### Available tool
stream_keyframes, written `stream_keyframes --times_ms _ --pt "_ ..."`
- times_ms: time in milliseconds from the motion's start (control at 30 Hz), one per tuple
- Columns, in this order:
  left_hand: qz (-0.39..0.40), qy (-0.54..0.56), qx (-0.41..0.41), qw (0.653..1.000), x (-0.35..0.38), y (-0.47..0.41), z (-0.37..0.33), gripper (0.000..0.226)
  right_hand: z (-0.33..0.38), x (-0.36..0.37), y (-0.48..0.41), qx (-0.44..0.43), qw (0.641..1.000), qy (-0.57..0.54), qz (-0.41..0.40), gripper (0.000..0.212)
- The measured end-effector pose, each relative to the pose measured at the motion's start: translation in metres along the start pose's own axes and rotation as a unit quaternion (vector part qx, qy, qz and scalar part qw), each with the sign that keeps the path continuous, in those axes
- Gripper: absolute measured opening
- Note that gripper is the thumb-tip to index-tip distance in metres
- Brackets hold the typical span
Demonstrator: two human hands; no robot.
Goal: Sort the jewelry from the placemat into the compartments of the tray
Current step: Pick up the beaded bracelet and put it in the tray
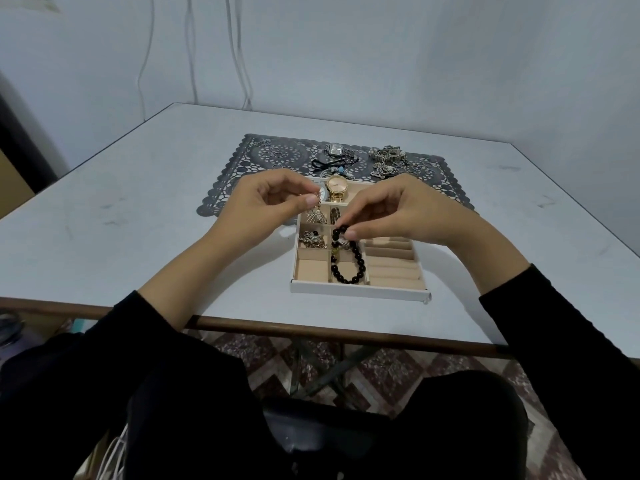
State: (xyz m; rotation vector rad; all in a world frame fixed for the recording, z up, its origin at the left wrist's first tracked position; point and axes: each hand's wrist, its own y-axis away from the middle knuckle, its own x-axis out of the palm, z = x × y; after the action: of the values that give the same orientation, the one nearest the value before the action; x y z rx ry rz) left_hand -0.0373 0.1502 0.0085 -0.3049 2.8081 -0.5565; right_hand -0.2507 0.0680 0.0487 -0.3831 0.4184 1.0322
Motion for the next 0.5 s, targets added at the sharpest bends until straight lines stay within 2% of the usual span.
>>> stream_keyframes --times_ms 367,500 --pt "0.006 0.001 -0.007 1.000 -0.0004 0.0000 0.0006 0.012 -0.0035 0.0015 0.0031 -0.024 0.998 -0.045 -0.040 0.022" --pt "0.006 0.000 -0.006 1.000 -0.0013 -0.0001 0.0017 0.013 -0.0054 -0.0017 0.0077 -0.007 0.999 -0.026 -0.025 0.024"
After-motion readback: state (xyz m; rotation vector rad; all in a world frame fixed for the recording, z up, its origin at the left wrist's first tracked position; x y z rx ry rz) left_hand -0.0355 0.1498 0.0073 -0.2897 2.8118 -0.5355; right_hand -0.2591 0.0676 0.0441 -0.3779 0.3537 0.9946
